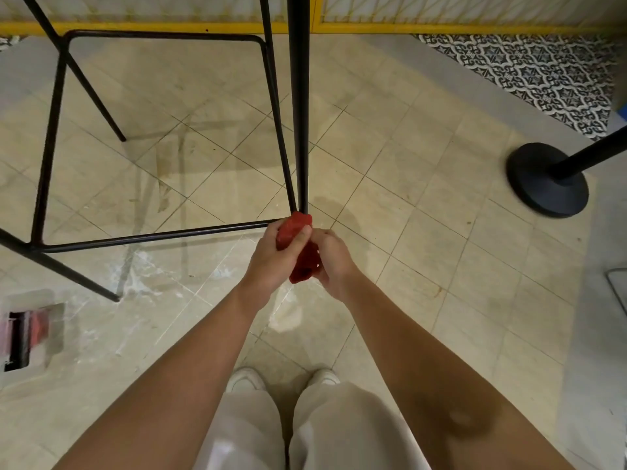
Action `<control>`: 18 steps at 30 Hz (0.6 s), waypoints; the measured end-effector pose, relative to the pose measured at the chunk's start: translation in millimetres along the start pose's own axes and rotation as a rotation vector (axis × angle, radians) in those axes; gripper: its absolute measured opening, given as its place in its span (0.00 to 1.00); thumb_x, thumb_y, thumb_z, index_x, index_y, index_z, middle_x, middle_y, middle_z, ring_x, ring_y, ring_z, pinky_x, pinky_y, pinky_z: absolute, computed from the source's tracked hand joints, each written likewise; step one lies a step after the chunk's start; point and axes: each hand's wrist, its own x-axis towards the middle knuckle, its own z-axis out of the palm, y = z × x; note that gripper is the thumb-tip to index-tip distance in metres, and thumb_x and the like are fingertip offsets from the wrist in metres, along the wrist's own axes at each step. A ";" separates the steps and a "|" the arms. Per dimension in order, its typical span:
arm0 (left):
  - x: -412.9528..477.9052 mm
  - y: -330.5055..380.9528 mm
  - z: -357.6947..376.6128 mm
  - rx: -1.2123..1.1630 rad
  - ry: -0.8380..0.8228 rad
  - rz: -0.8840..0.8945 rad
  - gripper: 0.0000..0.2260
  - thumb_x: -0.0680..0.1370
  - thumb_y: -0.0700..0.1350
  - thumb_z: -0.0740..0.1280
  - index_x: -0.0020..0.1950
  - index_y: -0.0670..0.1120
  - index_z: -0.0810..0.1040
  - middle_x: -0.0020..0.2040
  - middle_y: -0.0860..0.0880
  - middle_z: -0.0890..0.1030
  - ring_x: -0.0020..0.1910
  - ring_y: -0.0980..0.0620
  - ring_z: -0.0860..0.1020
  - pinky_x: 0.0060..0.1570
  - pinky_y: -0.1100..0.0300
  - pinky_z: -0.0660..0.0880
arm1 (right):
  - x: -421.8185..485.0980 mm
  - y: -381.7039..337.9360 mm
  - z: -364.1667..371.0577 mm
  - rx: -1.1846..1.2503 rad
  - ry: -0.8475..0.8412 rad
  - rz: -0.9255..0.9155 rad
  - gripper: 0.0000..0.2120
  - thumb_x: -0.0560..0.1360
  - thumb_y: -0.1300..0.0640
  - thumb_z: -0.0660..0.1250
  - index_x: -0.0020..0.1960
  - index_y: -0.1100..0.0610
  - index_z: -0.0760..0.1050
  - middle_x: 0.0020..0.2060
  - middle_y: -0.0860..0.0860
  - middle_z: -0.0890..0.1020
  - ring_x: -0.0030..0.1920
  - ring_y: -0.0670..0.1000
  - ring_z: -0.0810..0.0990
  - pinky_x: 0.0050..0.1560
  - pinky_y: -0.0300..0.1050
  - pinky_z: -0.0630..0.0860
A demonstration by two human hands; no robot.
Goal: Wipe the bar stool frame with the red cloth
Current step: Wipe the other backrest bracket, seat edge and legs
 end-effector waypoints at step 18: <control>49.3 13.3 2.0 0.575 0.208 0.142 0.15 0.80 0.45 0.61 0.66 0.43 0.72 0.61 0.40 0.70 0.49 0.45 0.75 0.50 0.62 0.67 | 23.5 -10.3 -7.1 -0.138 0.089 -0.046 0.14 0.77 0.52 0.60 0.57 0.59 0.74 0.52 0.57 0.81 0.51 0.55 0.81 0.52 0.51 0.80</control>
